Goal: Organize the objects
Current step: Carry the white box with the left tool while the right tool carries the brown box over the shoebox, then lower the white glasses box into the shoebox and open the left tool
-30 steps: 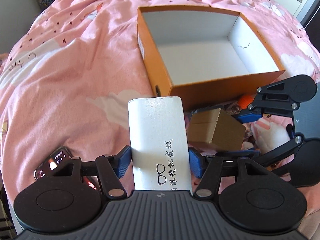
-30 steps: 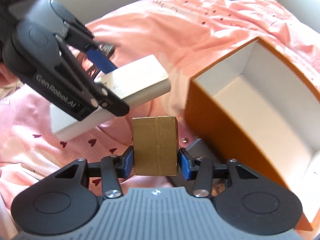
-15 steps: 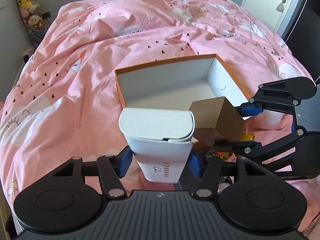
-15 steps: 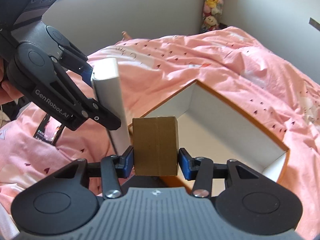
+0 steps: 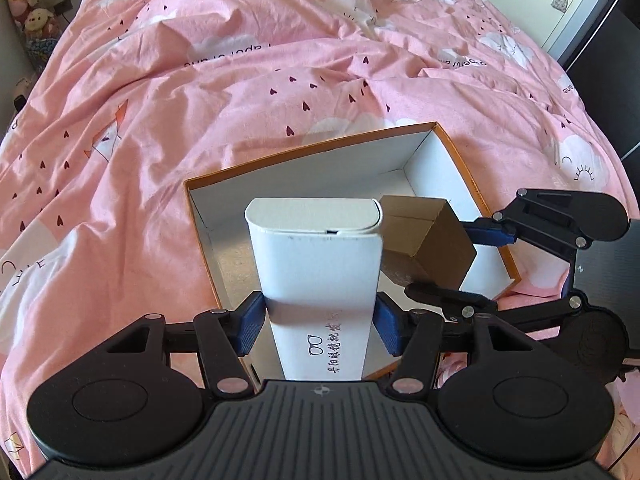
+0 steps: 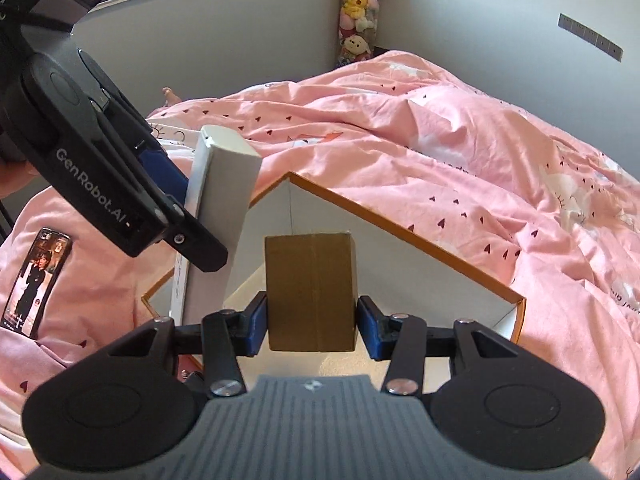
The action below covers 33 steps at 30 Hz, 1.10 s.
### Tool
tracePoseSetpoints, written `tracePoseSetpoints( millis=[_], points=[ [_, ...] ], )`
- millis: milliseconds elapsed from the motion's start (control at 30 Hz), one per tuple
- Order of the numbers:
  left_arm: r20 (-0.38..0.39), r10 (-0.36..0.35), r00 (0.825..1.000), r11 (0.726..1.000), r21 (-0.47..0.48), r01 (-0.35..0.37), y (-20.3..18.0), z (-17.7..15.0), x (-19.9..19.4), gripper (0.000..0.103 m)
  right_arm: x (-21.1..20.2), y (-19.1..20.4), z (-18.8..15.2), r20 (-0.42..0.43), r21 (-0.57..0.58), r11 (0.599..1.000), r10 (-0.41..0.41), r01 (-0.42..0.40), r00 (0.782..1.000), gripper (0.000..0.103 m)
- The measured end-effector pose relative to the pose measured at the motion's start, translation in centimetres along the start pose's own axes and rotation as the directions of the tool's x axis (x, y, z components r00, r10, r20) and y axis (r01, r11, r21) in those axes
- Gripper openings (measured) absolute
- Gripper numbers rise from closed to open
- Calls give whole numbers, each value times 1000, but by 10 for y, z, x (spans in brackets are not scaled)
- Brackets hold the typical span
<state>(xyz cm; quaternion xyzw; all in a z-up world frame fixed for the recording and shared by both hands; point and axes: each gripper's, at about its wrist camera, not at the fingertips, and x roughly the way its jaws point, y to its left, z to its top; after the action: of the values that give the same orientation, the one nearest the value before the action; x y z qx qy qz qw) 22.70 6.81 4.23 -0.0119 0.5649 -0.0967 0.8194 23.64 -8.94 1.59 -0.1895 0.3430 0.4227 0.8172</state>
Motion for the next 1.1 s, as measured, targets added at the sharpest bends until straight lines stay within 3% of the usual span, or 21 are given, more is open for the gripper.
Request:
tracePoseSetpoints(
  millis=[233,533,1100],
  points=[
    [-115,-9,993,996,-87,-1,14,19,46,67,31,-14,-11,-50,52,998,32,-29,998,47],
    [-270,104,957,985,-106,-137,24,18,106,67,74,-20,-22,-138,77,995,71,-61,988,47],
    [-398,220,891,974,45,-221,-2,32,139,69,94,-33,-29,-185,111,991,95,-75,978,47]
  ],
)
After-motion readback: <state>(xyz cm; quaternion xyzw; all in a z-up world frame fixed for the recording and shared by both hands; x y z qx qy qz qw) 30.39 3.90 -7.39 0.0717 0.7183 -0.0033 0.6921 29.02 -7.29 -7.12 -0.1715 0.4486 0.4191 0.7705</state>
